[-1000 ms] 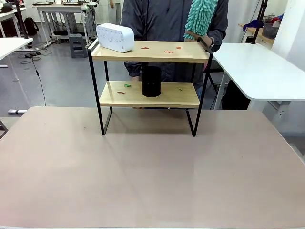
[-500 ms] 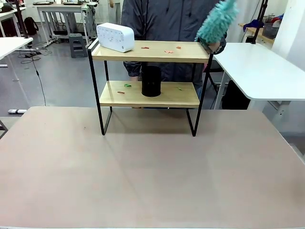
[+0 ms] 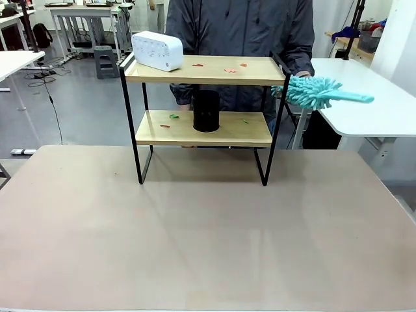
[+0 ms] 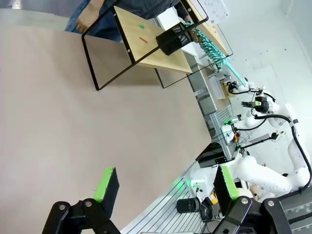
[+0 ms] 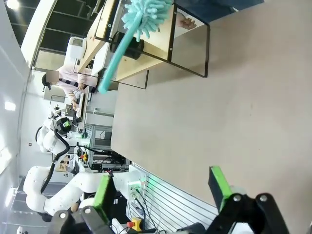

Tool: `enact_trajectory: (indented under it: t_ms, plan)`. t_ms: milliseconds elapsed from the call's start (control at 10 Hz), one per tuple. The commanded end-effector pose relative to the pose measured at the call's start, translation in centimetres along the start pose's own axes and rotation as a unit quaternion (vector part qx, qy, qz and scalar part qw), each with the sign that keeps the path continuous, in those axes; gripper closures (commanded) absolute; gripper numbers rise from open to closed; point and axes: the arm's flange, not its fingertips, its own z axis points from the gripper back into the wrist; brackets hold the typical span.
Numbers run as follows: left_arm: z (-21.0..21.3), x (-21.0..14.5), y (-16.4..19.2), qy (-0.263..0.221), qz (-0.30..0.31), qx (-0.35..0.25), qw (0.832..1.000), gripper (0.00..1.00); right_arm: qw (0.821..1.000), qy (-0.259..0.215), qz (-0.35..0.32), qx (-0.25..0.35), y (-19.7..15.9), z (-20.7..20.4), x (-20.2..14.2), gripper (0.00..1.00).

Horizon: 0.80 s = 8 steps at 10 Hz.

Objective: Clean the shelf.
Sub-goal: Pick up the Duster from the human.

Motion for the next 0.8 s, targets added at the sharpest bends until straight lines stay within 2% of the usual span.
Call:
enact_trajectory:
  t_ms: [0, 100, 300, 400, 500, 700]
  plan:
    - [-0.3, 0.4, -0.1, -0.005, -0.011, -0.009, 1.000, 0.00, 1.000, -0.004, 0.014, 0.012, 0.1, -0.2, 0.3, 0.00]
    - [-0.3, 0.4, -0.1, -0.005, -0.011, -0.009, 1.000, 0.00, 1.000, 0.000, 0.000, 0.000, 0.0, 0.0, 0.0, 0.00]
    - [-0.3, 0.4, -0.1, -0.005, -0.011, -0.009, 1.000, 0.00, 0.998, 0.034, -0.058, -0.015, 3.9, -1.9, 5.4, 0.00]
    - [-0.3, 0.4, -0.1, -0.005, -0.011, -0.009, 1.000, 0.00, 0.996, 0.032, -0.089, -0.004, 5.7, -3.4, 8.6, 0.00]
    - [-0.3, 0.4, -0.1, -0.005, -0.011, -0.009, 1.000, 0.00, 0.992, 0.038, -0.124, -0.001, 7.3, -6.2, 12.1, 0.00]
    - [-0.3, 0.4, -0.1, -0.005, -0.011, -0.009, 1.000, 0.00, 0.988, 0.051, -0.143, -0.013, 9.0, -12.0, 15.7, 0.00]
